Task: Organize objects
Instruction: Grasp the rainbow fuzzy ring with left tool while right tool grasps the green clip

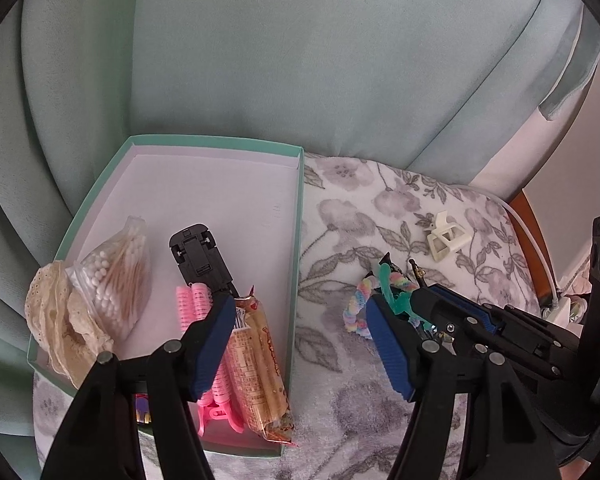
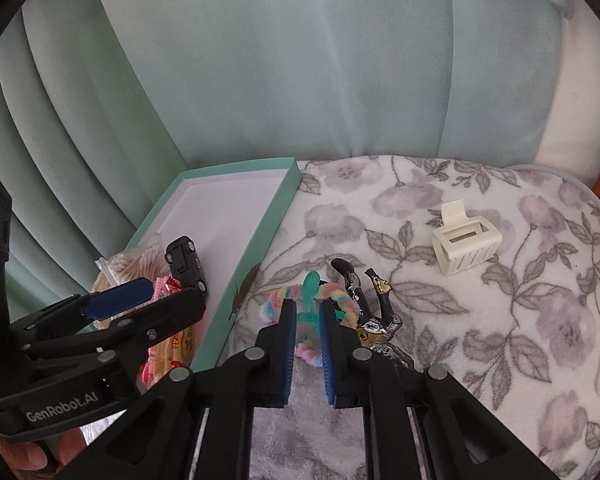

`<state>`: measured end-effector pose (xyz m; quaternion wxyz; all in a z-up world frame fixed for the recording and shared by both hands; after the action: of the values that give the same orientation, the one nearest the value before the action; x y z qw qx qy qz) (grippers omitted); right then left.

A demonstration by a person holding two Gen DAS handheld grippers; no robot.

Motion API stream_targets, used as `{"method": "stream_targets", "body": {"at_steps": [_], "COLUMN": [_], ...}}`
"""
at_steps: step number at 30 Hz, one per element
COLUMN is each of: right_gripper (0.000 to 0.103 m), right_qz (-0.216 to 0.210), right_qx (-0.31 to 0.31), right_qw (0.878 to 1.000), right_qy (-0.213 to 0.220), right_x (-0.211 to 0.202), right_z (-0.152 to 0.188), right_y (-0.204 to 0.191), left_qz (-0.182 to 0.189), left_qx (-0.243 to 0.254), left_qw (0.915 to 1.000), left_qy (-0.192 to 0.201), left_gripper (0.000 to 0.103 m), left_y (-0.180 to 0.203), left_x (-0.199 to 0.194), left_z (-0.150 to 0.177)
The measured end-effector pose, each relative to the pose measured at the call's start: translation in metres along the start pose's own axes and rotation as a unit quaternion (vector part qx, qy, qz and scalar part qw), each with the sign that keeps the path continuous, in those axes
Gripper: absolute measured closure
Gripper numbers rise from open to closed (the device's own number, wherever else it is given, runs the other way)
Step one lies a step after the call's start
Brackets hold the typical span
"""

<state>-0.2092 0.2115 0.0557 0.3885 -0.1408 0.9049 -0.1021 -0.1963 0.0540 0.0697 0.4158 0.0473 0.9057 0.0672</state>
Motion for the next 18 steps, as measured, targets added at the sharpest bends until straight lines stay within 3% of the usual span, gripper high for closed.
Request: {"method": "stream_targets", "body": {"at_steps": [8, 18], "right_gripper": [0.093, 0.093], "right_qz": [0.008, 0.006], "right_qx": [0.019, 0.041], "right_qw": [1.000, 0.999], "right_qy": [0.011, 0.021], "right_x": [-0.006, -0.016], "right_z": [0.001, 0.003], "right_y": [0.012, 0.030], "left_qz": [0.014, 0.042], "left_qx": [0.023, 0.038], "left_qw": [0.9996, 0.9978], "left_qy": [-0.011, -0.035], "left_gripper": [0.034, 0.050], "left_y": [0.018, 0.037], "left_x": [0.008, 0.026], "left_z": [0.002, 0.008]}}
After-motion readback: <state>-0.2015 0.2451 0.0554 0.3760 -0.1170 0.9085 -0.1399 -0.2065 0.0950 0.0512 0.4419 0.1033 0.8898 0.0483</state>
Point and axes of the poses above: each gripper's, at about its wrist camera, not at the fingertips, and x roughly the way its jaws point, y to its right, z to its underside, the point moved 2 cm from there along x, roughly the way its jaws point, and after that the axes turned 7 degrees about y, right-handed, at the moved point
